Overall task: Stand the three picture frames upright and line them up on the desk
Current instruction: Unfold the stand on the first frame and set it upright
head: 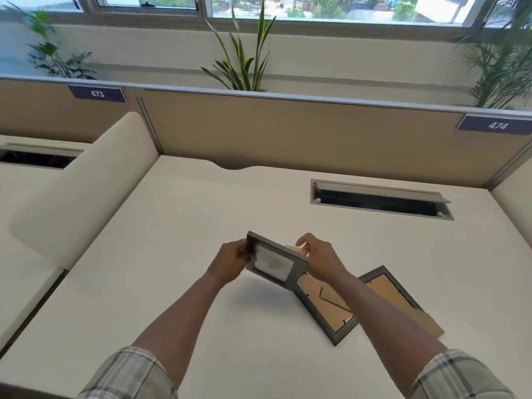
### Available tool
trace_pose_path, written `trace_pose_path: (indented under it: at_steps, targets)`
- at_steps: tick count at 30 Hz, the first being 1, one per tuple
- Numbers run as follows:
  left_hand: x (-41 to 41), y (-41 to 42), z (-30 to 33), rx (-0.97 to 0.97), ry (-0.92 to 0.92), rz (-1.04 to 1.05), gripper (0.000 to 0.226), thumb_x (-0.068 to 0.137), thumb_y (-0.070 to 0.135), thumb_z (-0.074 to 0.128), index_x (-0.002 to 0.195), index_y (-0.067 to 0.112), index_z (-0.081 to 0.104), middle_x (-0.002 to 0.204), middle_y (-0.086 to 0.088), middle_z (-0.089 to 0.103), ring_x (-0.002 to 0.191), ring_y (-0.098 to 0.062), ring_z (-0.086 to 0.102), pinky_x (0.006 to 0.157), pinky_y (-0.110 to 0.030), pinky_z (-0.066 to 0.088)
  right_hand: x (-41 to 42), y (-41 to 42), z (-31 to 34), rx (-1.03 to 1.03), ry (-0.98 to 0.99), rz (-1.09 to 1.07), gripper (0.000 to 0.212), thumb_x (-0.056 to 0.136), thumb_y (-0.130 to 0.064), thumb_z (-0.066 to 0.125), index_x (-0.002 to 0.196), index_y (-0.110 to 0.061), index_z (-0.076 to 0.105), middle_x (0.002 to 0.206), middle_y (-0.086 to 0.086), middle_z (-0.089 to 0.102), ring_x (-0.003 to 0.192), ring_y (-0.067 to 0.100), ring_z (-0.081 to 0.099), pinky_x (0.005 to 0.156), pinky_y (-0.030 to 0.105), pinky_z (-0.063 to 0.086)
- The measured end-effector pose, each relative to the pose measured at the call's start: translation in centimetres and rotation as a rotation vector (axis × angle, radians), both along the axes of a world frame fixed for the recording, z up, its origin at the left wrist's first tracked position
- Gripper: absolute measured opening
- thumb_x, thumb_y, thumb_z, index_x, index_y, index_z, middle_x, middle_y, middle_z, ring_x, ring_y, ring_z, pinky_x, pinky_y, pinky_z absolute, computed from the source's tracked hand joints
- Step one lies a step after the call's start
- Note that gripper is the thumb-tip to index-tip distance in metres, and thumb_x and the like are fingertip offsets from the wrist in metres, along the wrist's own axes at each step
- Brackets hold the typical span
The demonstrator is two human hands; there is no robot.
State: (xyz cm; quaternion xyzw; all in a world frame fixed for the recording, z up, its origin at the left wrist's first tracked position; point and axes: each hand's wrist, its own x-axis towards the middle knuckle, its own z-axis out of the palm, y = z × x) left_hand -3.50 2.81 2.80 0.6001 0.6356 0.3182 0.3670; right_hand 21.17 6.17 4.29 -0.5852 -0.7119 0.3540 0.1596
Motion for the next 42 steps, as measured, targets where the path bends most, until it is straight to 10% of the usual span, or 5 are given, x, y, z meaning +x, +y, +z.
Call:
trace_pose_path:
  at_steps: [8, 14, 24, 33, 42]
  targets:
    - [-2.9, -1.6, -0.1, -0.125, 0.026, 0.101, 0.031, 0.083, 0.003, 0.055, 0.091, 0.031, 0.064, 0.087, 0.022, 0.066, 0.085, 0.01, 0.058, 0.064, -0.006, 0.039, -5.2, -0.1, -2.6, -0.58, 0.683, -0.18, 0.026, 0.097, -0.015, 0.05, 0.122, -0.012, 0.057, 0.102, 0.01, 0.065, 0.082, 0.019, 0.062, 0.065, 0.027, 0.048]
    - [-3.2, -2.7, -1.1, -0.15, 0.031, 0.167, 0.031, 0.085, 0.008, 0.055, 0.079, 0.038, 0.06, 0.084, 0.02, 0.066, 0.079, 0.005, 0.06, 0.059, -0.005, 0.04, -7.9, 0.6, -3.8, -0.73, 0.855, -0.371, 0.019, 0.096, -0.035, 0.049, 0.092, -0.021, 0.061, 0.094, 0.01, 0.067, 0.09, 0.031, 0.063, 0.078, 0.039, 0.046]
    - [-3.1, -4.0, -2.4, -0.268, -0.04, 0.306, 0.029, 0.081, 0.022, 0.073, 0.105, 0.012, 0.06, 0.107, -0.003, 0.067, 0.098, -0.021, 0.064, 0.075, -0.025, 0.049, -8.0, 0.3, -3.9, -0.681, 0.678, -0.339, 0.044, 0.101, -0.05, 0.032, 0.117, -0.016, 0.056, 0.099, 0.008, 0.067, 0.082, 0.022, 0.064, 0.074, 0.036, 0.051]
    - [3.6, -7.0, -3.1, -0.759, 0.478, 0.166, 0.024, 0.083, 0.015, 0.06, 0.104, 0.006, 0.054, 0.096, -0.009, 0.06, 0.072, -0.023, 0.07, 0.046, -0.023, 0.045, 1.6, -2.3, -5.4, -0.099, -0.018, -0.091, 0.024, 0.09, -0.018, 0.047, 0.11, -0.017, 0.061, 0.102, 0.004, 0.068, 0.088, 0.019, 0.061, 0.076, 0.034, 0.049]
    - [18.6, -4.9, -4.1, -0.371, 0.266, -0.007, 0.013, 0.088, 0.016, 0.044, 0.089, 0.01, 0.055, 0.097, -0.012, 0.062, 0.084, -0.026, 0.06, 0.066, -0.033, 0.05, 11.7, -5.4, -6.5, 0.195, -0.515, -0.008, 0.046, 0.087, -0.031, 0.057, 0.132, -0.022, 0.05, 0.135, 0.003, 0.051, 0.127, 0.025, 0.043, 0.101, 0.045, 0.031]
